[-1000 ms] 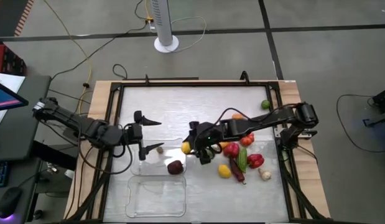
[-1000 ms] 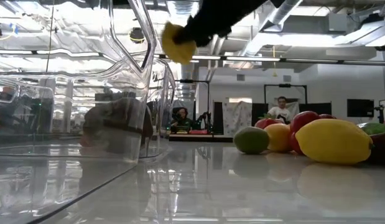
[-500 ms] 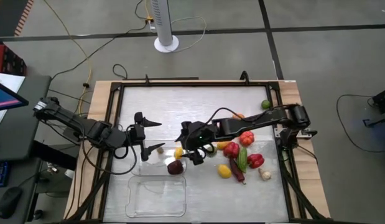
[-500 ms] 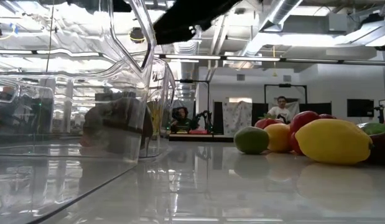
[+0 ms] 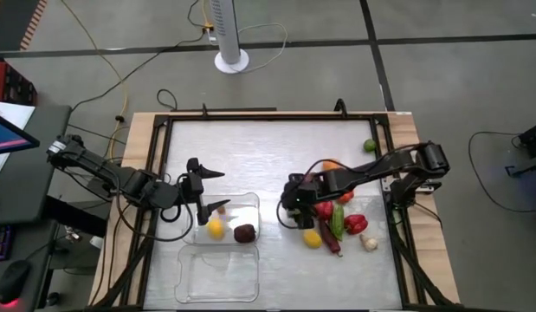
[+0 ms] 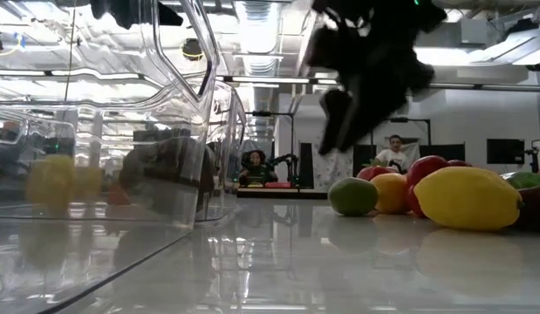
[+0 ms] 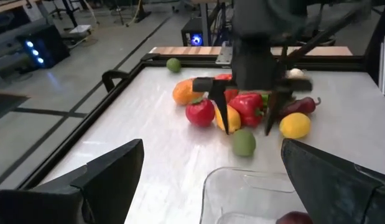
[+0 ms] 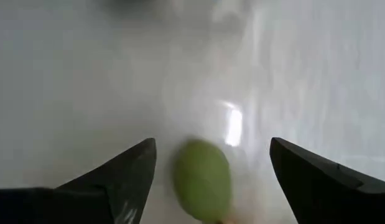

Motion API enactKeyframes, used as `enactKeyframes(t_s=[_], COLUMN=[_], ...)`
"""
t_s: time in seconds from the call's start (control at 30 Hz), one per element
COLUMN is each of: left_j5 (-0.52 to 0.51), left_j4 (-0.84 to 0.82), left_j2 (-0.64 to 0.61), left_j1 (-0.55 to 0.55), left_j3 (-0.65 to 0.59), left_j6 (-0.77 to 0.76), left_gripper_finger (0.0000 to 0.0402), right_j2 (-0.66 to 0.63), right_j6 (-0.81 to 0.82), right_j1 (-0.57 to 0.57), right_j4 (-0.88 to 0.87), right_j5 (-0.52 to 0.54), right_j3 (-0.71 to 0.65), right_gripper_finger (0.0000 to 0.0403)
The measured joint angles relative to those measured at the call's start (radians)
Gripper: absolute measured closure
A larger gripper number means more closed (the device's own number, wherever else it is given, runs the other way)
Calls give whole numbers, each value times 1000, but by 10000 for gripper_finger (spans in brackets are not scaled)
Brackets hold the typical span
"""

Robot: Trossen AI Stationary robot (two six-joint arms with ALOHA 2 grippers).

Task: Sort produce into baskets
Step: Put the green lemon into the top transparent bin

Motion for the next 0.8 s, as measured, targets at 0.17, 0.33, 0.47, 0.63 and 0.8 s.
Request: enactKeyframes(t_s=[0.17, 0.33, 0.47, 0.63, 0.8], left_j5=[1, 1, 1, 1, 1], left_j4=[-1, -7, -17, -18, -19], left_j2=[0, 0, 0, 0, 0], left_j1=[0, 0, 0, 0, 0], left_j3=[0, 0, 0, 0, 0], left_j6=[-8, -6, -5, -5, -1], left_gripper_finger=[33, 33, 33, 33, 33], right_j2=[11, 11, 11, 11, 11], right_j6=[-29, -1, -6, -34, -35], right_j1=[4, 1, -4, -10, -11], right_j4=[107, 151, 175, 219, 224], right_j5=[22, 19, 27, 28, 28], right_j3=[-110, -178, -184, -184, -171], right_gripper_finger=[66, 71, 98, 163, 231])
